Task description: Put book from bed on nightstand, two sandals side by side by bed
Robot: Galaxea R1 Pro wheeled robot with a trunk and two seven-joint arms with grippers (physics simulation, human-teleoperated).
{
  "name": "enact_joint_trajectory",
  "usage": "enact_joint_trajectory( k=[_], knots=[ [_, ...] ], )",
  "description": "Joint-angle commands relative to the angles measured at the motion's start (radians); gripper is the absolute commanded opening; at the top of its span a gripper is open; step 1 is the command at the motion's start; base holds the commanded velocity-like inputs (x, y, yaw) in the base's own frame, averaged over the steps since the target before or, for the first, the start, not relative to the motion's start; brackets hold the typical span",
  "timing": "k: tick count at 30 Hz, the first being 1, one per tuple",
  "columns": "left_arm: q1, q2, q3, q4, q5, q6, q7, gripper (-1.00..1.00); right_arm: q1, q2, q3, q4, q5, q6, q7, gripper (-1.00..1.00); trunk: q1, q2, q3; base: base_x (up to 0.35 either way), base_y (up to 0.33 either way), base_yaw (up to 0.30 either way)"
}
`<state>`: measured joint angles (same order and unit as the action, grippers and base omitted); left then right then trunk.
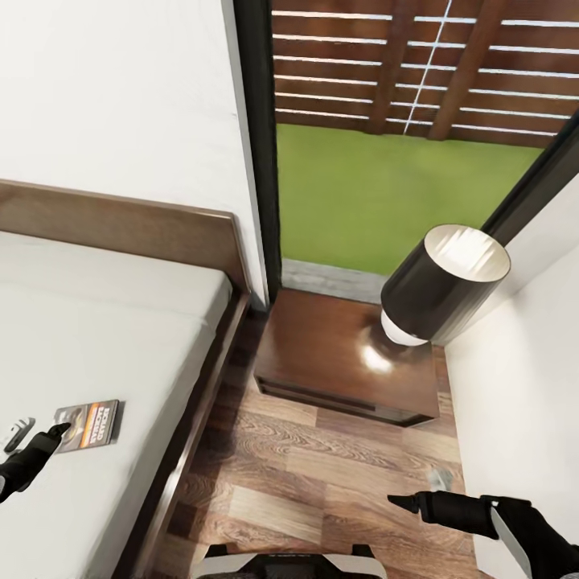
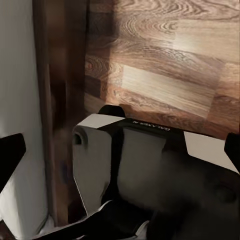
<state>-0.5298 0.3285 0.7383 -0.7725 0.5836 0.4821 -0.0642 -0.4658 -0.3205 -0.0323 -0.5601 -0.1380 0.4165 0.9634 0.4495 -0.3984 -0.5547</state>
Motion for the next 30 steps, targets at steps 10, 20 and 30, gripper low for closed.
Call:
enact_joint_trajectory(
  k=[10, 20, 30],
  knots=[
    [-0.001, -0.001, 0.005, -0.001, 0.002, 0.007, -0.003, 1.0, 0.0, -0.002, 0.002, -0.03, -0.003, 0.033, 0.037, 1.0, 0.0, -0.002, -0.017, 0.0, 0.0, 0.0],
    [-0.001, 0.003, 0.014, -0.001, 0.006, 0.007, -0.005, 1.0, -0.001, 0.0, 0.0, -0.027, -0.003, 0.033, 0.033, 1.0, 0.0, -0.002, -0.033, 0.0, 0.0, 0.0],
    [-0.006, 0.026, 0.035, -0.051, 0.085, 0.007, -0.004, 1.0, -0.001, 0.0, -0.001, -0.03, -0.003, 0.033, 0.034, 1.0, 0.0, -0.002, -0.049, 0.0, 0.0, 0.0]
  ],
)
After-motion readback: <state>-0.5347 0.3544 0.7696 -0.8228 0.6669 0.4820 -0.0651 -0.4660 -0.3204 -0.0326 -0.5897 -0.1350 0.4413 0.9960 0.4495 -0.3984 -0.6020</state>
